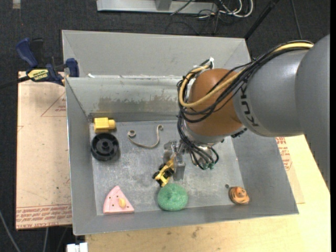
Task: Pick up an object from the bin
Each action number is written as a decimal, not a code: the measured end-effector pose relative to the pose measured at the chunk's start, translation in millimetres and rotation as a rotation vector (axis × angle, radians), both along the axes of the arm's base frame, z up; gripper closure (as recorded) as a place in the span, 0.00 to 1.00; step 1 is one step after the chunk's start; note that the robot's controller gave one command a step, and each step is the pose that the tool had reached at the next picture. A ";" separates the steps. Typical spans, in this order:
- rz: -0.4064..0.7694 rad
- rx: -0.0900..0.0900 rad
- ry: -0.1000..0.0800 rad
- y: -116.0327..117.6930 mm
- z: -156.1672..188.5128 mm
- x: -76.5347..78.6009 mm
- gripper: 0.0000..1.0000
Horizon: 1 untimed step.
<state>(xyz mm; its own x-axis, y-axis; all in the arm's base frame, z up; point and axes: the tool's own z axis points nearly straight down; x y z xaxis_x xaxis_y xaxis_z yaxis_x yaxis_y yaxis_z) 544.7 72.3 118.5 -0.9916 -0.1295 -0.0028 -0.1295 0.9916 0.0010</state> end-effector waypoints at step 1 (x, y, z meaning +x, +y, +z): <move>0.000 0.001 -0.006 0.2 8.1 1.5 1.00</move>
Offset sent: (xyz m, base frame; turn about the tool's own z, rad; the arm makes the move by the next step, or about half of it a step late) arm -0.0001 -0.0001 0.0355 0.0000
